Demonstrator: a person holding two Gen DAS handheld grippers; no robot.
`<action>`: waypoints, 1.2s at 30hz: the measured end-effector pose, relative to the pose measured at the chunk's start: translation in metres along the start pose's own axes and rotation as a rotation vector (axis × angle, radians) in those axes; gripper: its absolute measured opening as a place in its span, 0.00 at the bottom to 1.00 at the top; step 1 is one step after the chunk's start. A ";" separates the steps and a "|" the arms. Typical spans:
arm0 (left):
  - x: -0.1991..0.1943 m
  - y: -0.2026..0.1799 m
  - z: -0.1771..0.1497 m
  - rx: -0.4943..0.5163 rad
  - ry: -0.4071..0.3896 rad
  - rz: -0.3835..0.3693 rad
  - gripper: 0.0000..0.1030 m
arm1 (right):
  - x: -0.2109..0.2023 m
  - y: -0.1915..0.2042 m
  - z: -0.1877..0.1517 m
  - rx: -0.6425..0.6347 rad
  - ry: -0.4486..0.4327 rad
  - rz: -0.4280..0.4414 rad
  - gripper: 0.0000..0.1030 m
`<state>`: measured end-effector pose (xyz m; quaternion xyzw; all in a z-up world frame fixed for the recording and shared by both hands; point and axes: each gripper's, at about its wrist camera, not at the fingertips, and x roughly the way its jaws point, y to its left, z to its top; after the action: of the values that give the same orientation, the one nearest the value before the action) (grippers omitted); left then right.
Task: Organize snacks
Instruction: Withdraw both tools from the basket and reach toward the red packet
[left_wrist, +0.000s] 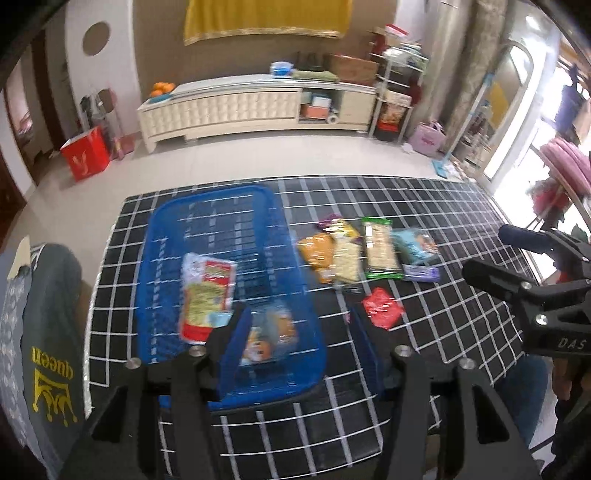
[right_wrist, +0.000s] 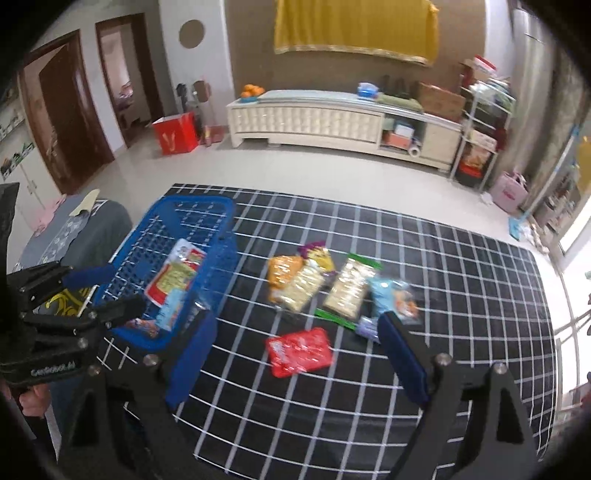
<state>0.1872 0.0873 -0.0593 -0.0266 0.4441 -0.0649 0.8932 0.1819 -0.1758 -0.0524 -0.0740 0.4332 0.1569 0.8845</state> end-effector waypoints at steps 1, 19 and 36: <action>0.001 -0.007 0.001 0.008 -0.001 -0.004 0.63 | -0.002 -0.007 -0.003 0.010 0.000 -0.007 0.89; 0.069 -0.114 -0.017 0.220 0.088 -0.083 0.80 | 0.029 -0.100 -0.067 0.133 0.092 -0.035 0.90; 0.193 -0.121 -0.039 0.331 0.227 -0.034 0.81 | 0.114 -0.129 -0.097 0.156 0.177 -0.019 0.90</action>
<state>0.2603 -0.0594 -0.2229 0.1205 0.5247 -0.1547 0.8284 0.2191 -0.2985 -0.2025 -0.0226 0.5199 0.1073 0.8471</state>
